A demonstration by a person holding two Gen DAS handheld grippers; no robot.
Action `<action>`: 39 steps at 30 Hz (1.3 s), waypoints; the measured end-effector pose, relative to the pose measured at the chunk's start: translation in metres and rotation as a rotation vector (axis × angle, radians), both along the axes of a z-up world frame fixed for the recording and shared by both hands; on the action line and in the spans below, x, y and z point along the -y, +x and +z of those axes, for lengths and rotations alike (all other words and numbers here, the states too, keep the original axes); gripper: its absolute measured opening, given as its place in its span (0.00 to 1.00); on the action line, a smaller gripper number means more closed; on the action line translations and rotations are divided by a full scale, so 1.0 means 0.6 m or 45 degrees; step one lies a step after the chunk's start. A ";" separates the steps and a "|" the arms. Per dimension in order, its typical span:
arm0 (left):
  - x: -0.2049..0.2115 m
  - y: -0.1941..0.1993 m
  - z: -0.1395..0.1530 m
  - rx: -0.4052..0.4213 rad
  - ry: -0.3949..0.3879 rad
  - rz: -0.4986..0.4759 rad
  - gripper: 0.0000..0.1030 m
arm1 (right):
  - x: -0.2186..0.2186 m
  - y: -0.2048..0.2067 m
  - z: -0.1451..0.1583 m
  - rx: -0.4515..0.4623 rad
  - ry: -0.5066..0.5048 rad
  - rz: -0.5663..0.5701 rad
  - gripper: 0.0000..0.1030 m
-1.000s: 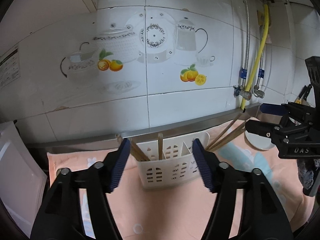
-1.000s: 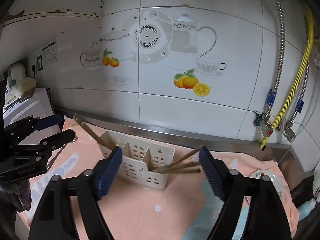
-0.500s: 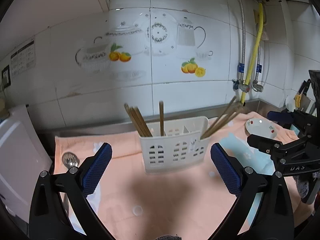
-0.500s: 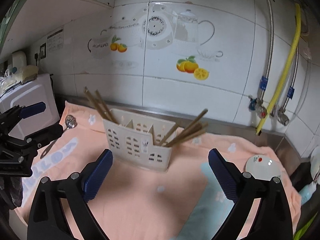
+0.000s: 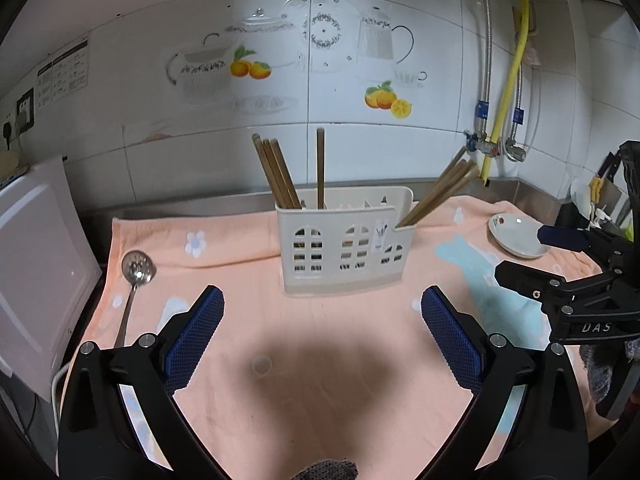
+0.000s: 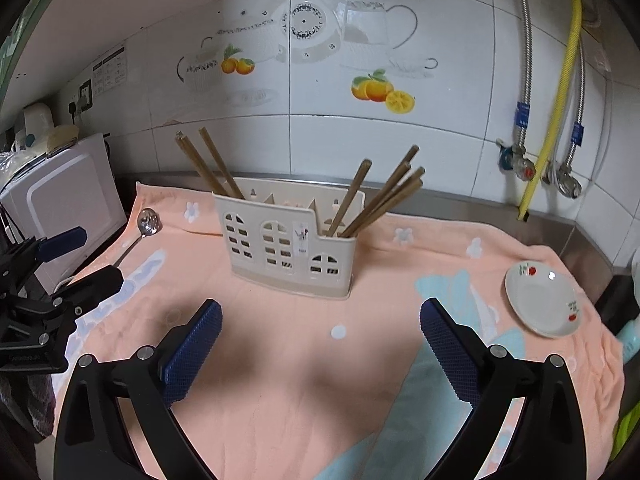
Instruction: Organize utensils
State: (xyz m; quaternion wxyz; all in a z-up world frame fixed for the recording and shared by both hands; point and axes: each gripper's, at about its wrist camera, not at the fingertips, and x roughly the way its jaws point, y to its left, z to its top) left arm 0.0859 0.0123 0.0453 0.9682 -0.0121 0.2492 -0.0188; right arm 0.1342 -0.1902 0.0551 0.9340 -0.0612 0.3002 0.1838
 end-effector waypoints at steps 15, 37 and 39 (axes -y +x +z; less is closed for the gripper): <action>0.001 -0.050 -0.013 -0.005 -0.017 0.039 0.95 | 0.002 -0.043 -0.030 -0.002 -0.019 -0.050 0.93; -0.007 -0.094 -0.022 -0.008 -0.023 0.064 0.95 | 0.017 -0.098 -0.037 0.000 -0.026 -0.089 0.93; -0.009 -0.096 -0.025 -0.016 -0.023 0.069 0.95 | 0.016 -0.100 -0.037 -0.002 -0.025 -0.084 0.93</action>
